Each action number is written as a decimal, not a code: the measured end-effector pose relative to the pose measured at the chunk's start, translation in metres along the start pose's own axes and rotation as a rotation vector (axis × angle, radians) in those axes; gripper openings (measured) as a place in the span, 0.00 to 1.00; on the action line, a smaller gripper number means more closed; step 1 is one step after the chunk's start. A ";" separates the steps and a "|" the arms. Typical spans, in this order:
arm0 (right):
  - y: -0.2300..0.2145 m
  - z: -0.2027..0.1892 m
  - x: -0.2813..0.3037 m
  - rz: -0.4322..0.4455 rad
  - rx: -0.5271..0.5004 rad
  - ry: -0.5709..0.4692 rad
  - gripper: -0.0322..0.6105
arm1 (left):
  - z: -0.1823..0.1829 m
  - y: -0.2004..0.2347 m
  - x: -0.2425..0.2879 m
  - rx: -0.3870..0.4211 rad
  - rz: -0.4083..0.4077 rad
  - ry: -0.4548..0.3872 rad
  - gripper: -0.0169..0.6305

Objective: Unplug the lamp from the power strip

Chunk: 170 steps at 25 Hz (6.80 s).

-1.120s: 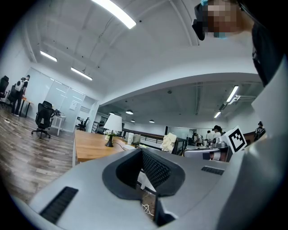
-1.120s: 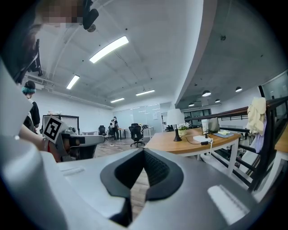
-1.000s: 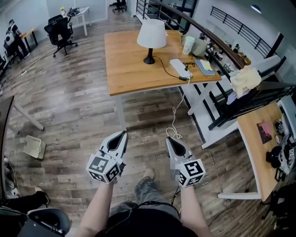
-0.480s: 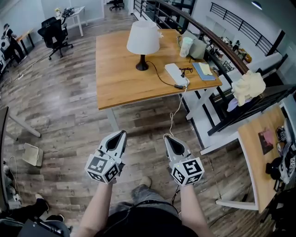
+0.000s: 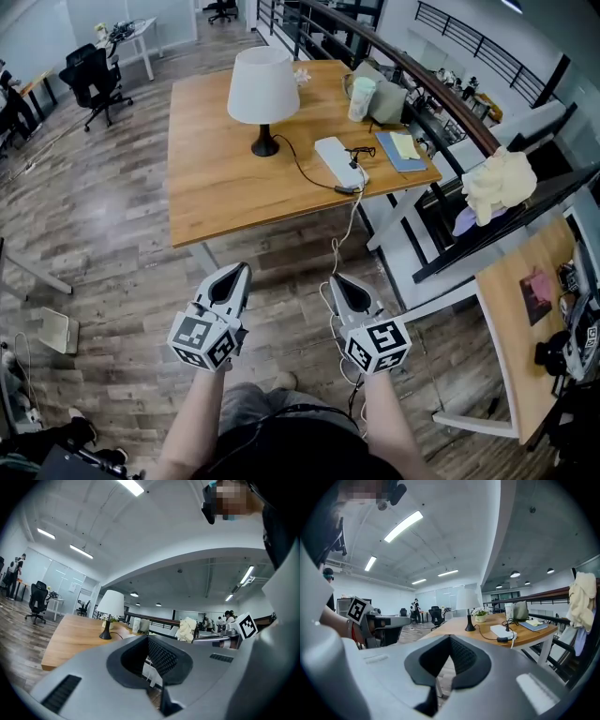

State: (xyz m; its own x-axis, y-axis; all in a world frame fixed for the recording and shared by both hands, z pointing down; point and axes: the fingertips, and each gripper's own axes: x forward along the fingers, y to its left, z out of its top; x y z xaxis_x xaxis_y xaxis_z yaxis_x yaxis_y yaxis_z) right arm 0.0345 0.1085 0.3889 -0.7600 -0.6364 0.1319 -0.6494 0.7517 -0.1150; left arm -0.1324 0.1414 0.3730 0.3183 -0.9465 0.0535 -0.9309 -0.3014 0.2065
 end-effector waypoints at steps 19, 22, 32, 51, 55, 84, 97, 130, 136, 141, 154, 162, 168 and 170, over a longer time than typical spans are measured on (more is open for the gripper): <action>-0.078 -0.003 0.029 -0.104 0.040 0.014 0.06 | -0.007 -0.001 0.105 0.016 -0.126 0.063 0.02; -0.095 0.005 0.042 -0.124 0.031 0.011 0.06 | 0.000 0.005 0.131 0.014 -0.153 0.054 0.02; -0.144 0.016 0.094 -0.187 0.029 0.039 0.06 | 0.007 0.026 0.213 0.000 -0.241 0.067 0.02; -0.215 0.015 0.179 -0.312 0.095 0.034 0.06 | -0.007 0.050 0.337 0.022 -0.477 0.153 0.02; -0.221 0.009 0.180 -0.326 0.106 0.052 0.06 | -0.012 0.045 0.345 0.016 -0.506 0.163 0.02; -0.325 -0.005 0.227 -0.313 0.054 0.150 0.06 | -0.060 0.019 0.434 0.151 -0.500 0.277 0.02; -0.357 -0.019 0.242 -0.274 0.096 0.175 0.10 | -0.093 0.037 0.466 0.298 -0.392 0.414 0.02; -0.337 -0.041 0.285 -0.125 -0.092 0.437 0.17 | -0.124 0.037 0.485 0.566 -0.354 0.616 0.02; -0.330 -0.044 0.284 -0.134 -0.248 0.487 0.17 | -0.124 0.036 0.486 0.574 -0.355 0.622 0.02; -0.338 -0.041 0.284 -0.129 -0.109 0.443 0.16 | -0.124 0.035 0.487 0.590 -0.355 0.622 0.02; -0.330 -0.041 0.283 -0.159 -0.229 0.494 0.16 | -0.124 0.035 0.486 0.588 -0.354 0.628 0.02; -0.341 -0.037 0.281 -0.180 -0.009 0.417 0.16 | -0.124 0.034 0.486 0.597 -0.354 0.627 0.02; -0.333 -0.036 0.283 -0.194 -0.153 0.469 0.16 | -0.124 0.034 0.485 0.590 -0.351 0.633 0.02; -0.329 -0.036 0.283 -0.185 -0.227 0.496 0.16 | -0.124 0.034 0.485 0.592 -0.349 0.632 0.02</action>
State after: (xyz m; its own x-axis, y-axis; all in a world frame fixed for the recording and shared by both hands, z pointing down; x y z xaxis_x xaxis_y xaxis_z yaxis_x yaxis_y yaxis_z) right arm 0.0344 -0.3126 0.4995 -0.4954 -0.6448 0.5821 -0.7069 0.6887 0.1613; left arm 0.0120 -0.3133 0.5266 0.4738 -0.6047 0.6401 -0.6482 -0.7316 -0.2113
